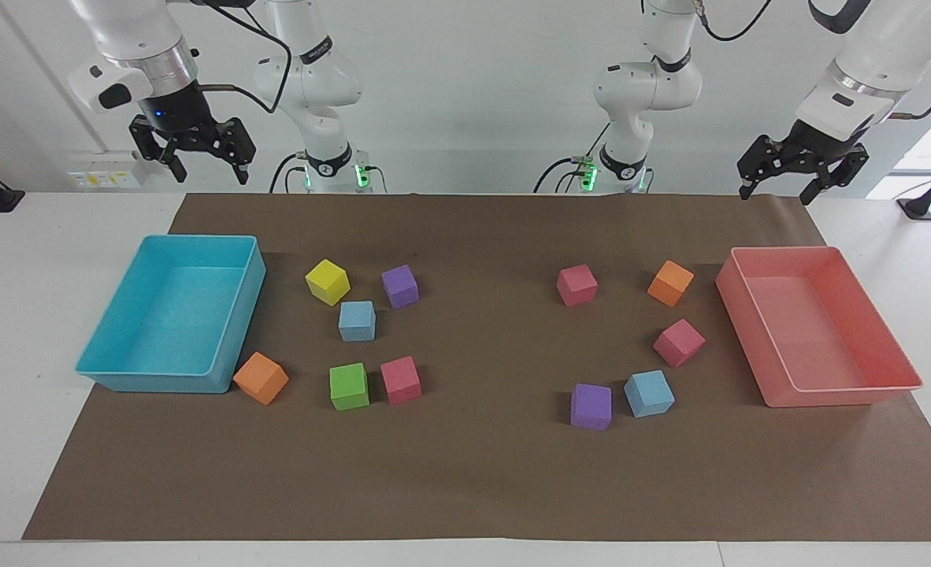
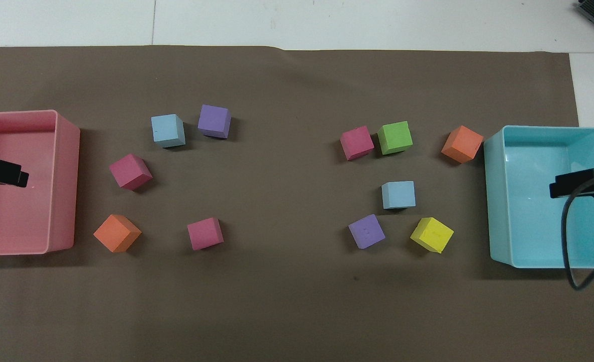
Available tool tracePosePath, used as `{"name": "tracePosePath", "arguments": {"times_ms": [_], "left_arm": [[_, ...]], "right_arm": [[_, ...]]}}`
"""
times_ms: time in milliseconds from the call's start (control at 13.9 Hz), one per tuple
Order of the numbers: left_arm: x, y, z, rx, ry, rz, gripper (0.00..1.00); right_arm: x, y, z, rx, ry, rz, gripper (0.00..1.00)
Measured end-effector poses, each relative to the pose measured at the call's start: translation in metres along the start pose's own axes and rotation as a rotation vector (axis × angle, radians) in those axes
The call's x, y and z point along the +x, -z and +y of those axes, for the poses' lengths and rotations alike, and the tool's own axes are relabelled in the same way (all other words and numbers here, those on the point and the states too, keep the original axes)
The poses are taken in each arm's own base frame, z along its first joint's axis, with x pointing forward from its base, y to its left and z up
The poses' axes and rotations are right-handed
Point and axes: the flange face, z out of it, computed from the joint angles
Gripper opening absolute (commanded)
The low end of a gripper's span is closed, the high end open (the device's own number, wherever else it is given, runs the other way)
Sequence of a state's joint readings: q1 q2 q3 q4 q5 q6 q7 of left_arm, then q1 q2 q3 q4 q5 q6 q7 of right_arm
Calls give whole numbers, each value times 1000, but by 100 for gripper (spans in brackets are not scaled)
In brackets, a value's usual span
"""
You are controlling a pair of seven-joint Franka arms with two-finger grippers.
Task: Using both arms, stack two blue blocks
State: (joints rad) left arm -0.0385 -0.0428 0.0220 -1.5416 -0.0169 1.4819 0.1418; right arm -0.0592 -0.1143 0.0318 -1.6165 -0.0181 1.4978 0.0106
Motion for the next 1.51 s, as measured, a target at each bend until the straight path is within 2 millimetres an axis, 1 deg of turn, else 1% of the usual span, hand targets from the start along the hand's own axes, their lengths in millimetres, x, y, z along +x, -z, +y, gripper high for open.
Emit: {"name": "tracePosePath", "arguments": {"times_ms": [288, 504, 647, 1295, 1511], "left_arm": [[-1, 1, -3, 26, 3, -2, 100], [-2, 2, -3, 27, 2, 0, 100], [-2, 2, -2, 27, 2, 1, 100], [-2, 3, 1, 27, -4, 3, 100], [-1, 4, 2, -4, 0, 11, 100]], "right_arm": [[2, 0, 2, 0, -4, 0, 100], [13, 3, 12, 2, -24, 5, 100], [18, 2, 13, 2, -31, 5, 100], [19, 3, 9, 2, -23, 7, 100], [19, 3, 9, 2, -23, 7, 100]]}}
